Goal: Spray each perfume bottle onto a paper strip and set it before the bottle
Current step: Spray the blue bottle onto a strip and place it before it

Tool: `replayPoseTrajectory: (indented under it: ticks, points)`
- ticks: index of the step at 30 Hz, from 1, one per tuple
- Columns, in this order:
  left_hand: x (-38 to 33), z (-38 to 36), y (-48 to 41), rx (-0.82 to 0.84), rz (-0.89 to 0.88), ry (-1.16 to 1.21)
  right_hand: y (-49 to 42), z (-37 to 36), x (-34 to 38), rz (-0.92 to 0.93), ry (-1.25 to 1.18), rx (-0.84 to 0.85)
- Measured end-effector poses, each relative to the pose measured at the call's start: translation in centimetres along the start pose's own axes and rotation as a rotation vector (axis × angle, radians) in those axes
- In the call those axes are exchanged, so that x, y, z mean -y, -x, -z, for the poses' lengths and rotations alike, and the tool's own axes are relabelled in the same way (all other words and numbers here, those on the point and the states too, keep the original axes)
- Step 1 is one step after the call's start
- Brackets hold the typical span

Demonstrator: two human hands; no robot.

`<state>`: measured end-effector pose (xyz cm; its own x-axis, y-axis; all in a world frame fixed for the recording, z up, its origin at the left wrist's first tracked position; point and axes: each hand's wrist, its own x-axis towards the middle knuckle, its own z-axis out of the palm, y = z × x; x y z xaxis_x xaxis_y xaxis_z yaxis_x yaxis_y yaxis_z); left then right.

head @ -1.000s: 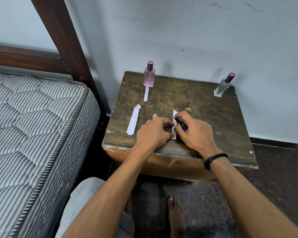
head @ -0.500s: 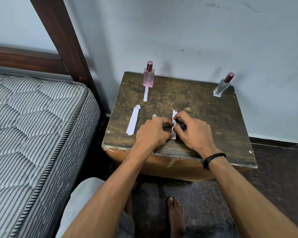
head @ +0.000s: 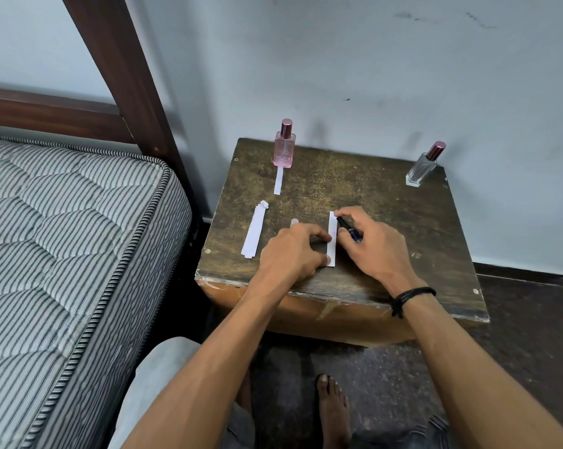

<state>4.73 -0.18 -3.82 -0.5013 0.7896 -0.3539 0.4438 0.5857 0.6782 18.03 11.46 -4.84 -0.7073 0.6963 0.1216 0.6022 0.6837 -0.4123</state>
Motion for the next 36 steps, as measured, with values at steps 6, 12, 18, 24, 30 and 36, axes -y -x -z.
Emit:
replayPoseTrajectory:
  ticks: [6, 12, 18, 24, 30, 36]
  points:
    - [-0.2, 0.1, 0.2, 0.005, 0.007, 0.007, -0.6, -0.1, 0.0, 0.038, 0.059, -0.004]
    - [-0.2, 0.2, 0.2, 0.009, 0.008, 0.001, -0.8, -0.4, 0.0, 0.071, 0.11, 0.005]
    - [-0.2, 0.2, 0.2, 0.007, 0.002, -0.004, -1.2, -0.3, -0.1, 0.072, 0.115, 0.023]
    - [-0.3, 0.2, 0.2, 0.01, -0.003, 0.003, -1.2, -0.3, 0.1, 0.09, 0.112, 0.028]
    - [-0.3, 0.2, 0.3, 0.005, -0.011, 0.009, -1.1, -0.2, 0.3, 0.037, 0.042, -0.019]
    - [-0.5, 1.4, 0.8, 0.038, -0.06, 0.185, -1.8, 0.2, -0.2, -0.185, -0.411, -0.086]
